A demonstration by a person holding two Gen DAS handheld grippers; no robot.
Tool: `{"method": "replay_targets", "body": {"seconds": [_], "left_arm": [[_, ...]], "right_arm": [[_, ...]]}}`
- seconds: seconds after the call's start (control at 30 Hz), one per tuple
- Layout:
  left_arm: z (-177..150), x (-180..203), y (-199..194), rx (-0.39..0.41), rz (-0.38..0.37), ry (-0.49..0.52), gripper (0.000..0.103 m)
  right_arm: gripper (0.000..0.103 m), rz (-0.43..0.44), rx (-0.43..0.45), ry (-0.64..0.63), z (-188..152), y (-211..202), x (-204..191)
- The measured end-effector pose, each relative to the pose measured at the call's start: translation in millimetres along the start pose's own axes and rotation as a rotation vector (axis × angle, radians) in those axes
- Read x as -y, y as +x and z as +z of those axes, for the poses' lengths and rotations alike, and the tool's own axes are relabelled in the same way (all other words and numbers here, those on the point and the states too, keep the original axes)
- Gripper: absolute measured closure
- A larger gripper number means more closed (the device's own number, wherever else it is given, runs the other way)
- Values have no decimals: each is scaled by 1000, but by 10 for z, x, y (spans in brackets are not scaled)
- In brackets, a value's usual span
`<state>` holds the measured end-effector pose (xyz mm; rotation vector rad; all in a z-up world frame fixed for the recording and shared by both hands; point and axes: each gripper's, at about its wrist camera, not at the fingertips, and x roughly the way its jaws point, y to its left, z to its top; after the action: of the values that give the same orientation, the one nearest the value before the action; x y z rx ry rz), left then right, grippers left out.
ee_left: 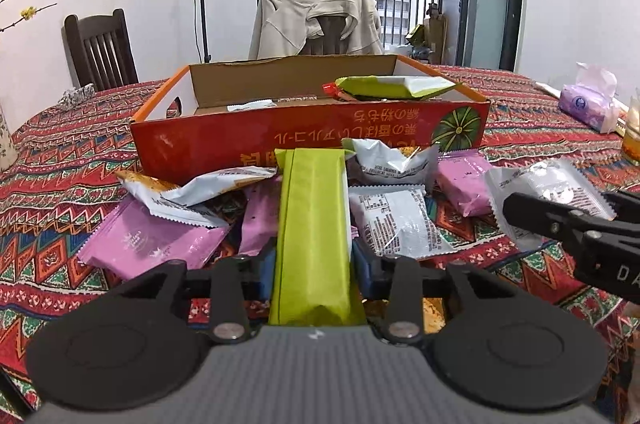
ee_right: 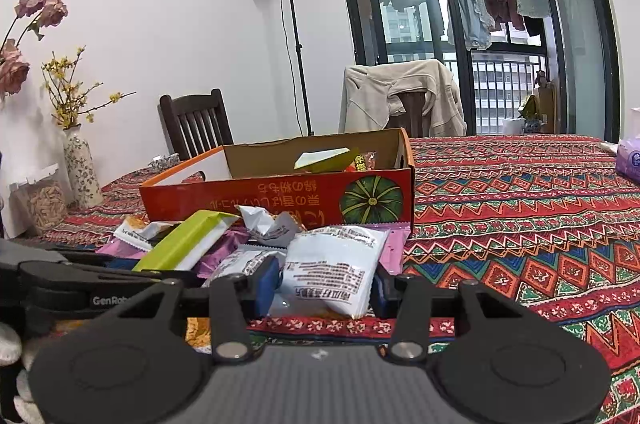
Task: Organize snacks
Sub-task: 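Lift the white packet with the right tool while the left tool grasps a green bar, then carry both packets over the box and open both tools to drop them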
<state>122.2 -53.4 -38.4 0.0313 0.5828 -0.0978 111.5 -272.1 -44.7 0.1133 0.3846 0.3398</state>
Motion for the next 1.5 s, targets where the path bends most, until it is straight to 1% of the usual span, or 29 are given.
{"method": "replay_targets", "body": {"seconds": [0.33,0.6,0.73,0.87,1.03,1.13,1.23,1.5], "left_arm": [[51,-19,-209,65,-33,-12,65],[103,-37,-329,110,-34,-22,65],[183,-60,-408,144,-29,-22,65],[306,-87,-443,180,-15,-15,65],[501,-125,-449,225,8,-9,65],[640,-152,-431,253,20,-8,65],[787,-194,-357,268,31,-15,65],[1125,-374,49,249,63,-65,65]], "right_arm": [[58,-7,10,-15,10,-37,-32],[58,-21,23,-24,-2,-65,-43],[58,-26,10,-47,25,-56,-100],[58,-5,33,-67,163,-97,-185],[58,5,94,-120,476,-81,-291],[58,-3,120,-150,690,29,-333],[58,-7,117,-156,872,222,-345],[58,0,22,-110,1204,972,-291]]}}
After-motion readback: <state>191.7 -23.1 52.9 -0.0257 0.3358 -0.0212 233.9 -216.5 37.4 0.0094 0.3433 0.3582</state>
